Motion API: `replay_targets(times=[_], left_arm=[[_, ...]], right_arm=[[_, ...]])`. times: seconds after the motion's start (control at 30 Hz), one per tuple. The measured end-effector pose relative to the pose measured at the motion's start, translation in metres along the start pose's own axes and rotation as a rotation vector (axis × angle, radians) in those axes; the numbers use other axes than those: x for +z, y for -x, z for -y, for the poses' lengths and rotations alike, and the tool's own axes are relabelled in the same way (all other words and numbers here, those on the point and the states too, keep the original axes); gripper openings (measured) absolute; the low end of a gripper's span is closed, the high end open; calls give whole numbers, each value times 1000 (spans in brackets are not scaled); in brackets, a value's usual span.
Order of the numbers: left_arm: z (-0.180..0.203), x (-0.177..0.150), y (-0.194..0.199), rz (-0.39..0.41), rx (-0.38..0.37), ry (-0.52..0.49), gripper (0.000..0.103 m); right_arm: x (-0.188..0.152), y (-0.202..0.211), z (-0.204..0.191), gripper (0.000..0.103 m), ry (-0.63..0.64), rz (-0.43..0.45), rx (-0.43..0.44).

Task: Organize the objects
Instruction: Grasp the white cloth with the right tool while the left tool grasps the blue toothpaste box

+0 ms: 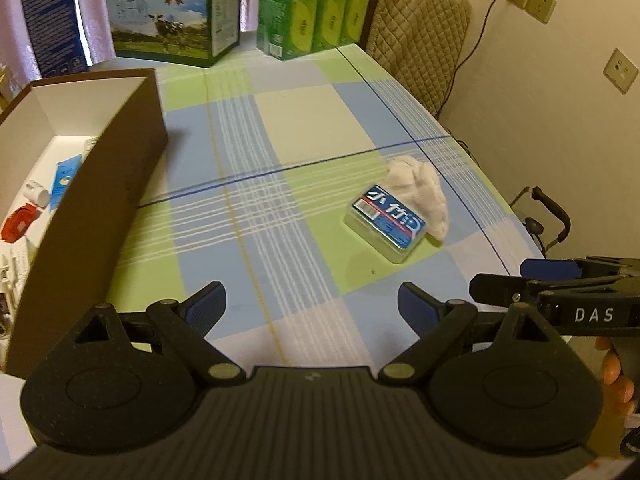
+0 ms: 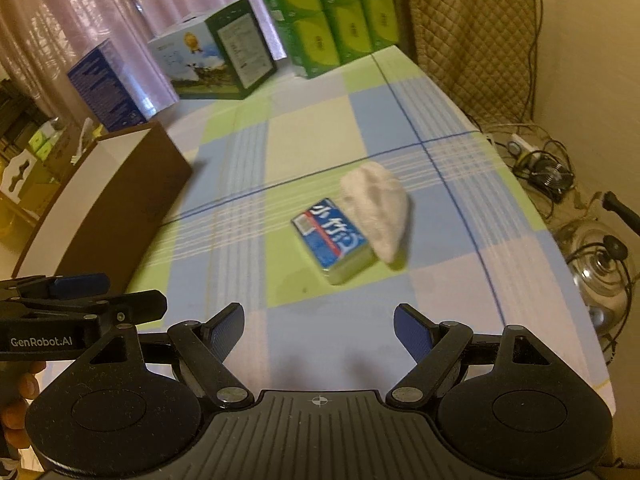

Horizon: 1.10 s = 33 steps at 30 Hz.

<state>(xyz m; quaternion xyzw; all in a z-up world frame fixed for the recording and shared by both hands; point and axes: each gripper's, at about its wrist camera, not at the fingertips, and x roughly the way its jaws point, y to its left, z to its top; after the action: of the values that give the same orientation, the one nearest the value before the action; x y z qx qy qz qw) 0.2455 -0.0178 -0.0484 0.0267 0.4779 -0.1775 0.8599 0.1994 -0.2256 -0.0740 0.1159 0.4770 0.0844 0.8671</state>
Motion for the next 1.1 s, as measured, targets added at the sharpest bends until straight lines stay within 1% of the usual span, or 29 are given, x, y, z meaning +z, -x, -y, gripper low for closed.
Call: replay_targets(times=[0.3,0.5,0.67,0.73,0.9,1.0,1.1], left_arm=[[31,8,-39,-42,-13,-48,91],[51,16,-74,-72,-22,-84,91],[65,22,-106,-99,-27,-134,91],[70,24,-120,-113,-18,-156,91],[71,30,-146,-135,10,-167,91],[65,33,-153,-135,37,-147,91],[52,35,-154,-126,65,-108,90]], right_arm=[[3,-8,39,79,-46,-17,-52],[11,-13,65,79,-72,-23,-81],[20,-17,86,79,-97,-27,-101],[23,-20,94,79,-105,-30,-109],[30,-27,108,79,-119,-42,-118],[35,-32,112,79,-116,-45,-111],[39,-38,109,79,-88,-41,-86]])
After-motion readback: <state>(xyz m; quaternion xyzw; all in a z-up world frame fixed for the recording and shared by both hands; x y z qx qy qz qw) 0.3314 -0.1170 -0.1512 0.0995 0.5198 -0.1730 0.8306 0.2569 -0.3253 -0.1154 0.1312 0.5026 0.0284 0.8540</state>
